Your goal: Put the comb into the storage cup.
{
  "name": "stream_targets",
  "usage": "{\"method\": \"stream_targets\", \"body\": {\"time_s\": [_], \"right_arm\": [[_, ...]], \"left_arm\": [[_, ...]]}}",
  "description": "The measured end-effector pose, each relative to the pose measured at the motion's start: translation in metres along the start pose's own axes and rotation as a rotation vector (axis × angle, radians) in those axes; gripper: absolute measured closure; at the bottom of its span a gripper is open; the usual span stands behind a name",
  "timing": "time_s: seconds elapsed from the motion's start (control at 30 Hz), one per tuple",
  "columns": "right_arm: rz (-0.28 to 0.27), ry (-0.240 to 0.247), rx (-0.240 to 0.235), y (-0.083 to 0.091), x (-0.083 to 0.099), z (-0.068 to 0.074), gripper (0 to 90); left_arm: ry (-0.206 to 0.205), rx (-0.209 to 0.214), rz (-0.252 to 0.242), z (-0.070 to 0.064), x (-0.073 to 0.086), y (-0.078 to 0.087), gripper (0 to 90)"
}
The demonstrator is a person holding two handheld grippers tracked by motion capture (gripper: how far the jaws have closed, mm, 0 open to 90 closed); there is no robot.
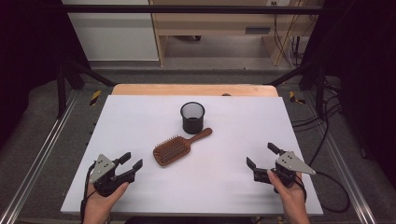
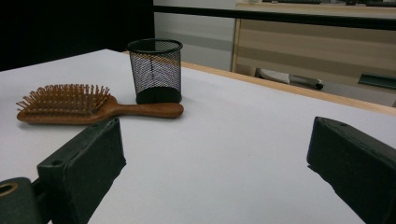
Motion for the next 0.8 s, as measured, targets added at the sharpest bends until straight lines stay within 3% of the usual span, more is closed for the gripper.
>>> {"method": "stream_targets", "body": {"time_s": [0.33, 0.63, 0.8], "right_arm": [[0.008, 0.0, -0.002, -0.001, 0.001, 0.0, 4.4], [0.02, 0.012, -0.01, -0.004, 0.001, 0.003, 4.6], [0.023, 0.03, -0.01, -0.003, 0.001, 0.004, 4.7]], "left_arm": [[0.011, 0.053, 0.067, -0.008, 0.001, -0.009, 86.1], [0.009, 0.049, 0.085, -0.009, -0.005, -0.017, 90.0], [-0.008, 0.076, 0.105, -0.017, -0.007, -0.029, 90.0]]}}
Point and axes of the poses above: each handheld gripper's, and its own axes: y roughly backward along the jaws, x roughly out of its underside, z roughly to its left, the point moved 4 cm from there along -y, roughly forward along the jaws, and after that the axes turned 3 degrees about z, right-handed, at the moved point
